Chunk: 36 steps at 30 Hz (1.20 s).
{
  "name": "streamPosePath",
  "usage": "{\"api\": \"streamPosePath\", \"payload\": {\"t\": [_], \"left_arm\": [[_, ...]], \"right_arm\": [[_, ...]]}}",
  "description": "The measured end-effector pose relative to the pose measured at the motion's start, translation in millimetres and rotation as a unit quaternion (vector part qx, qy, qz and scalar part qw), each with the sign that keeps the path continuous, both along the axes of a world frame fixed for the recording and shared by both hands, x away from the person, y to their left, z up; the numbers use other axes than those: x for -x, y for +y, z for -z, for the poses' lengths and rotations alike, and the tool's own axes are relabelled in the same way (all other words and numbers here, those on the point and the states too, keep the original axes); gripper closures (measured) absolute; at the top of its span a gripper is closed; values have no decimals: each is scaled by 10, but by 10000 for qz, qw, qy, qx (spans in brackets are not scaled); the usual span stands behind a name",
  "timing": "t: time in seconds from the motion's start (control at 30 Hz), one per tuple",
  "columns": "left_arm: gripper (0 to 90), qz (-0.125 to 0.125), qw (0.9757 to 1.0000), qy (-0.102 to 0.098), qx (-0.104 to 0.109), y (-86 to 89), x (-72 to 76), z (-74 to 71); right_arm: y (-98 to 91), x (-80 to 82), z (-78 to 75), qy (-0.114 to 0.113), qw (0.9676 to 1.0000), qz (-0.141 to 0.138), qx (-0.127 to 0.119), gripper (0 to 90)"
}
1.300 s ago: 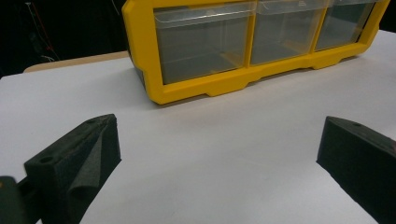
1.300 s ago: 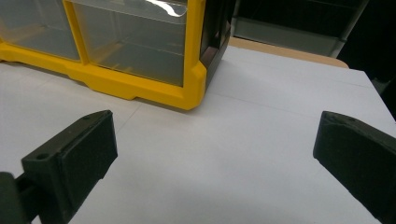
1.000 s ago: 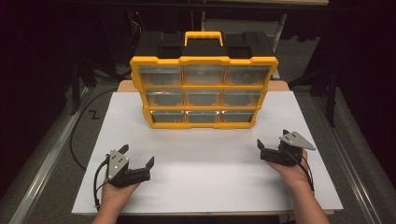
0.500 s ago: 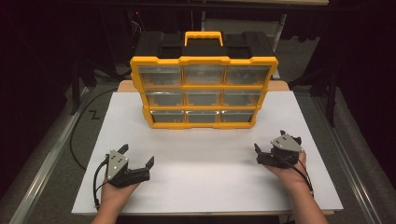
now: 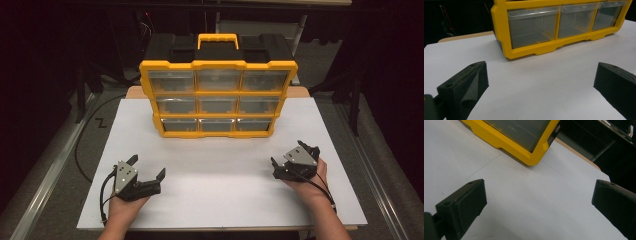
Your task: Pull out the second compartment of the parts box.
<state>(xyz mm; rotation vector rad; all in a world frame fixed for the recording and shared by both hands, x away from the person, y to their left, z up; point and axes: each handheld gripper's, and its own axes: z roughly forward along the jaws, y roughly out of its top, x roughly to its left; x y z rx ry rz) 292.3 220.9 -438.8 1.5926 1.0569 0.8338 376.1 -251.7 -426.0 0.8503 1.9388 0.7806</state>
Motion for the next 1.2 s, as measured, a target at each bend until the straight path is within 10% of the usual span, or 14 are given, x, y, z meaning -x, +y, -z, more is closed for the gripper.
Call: {"api": "streamPosePath", "payload": {"t": [0.57, 1.2], "left_arm": [[2, -33, 10000, -9, 49, 10, -3, 2], [3, -38, 10000, -17, 81, 15, 6, -6]], "right_arm": [[102, 32, 43, -118, 9972, -192, 716, 10], [254, 117, 31, -369, 9869, -378, 1524, 10]]}}
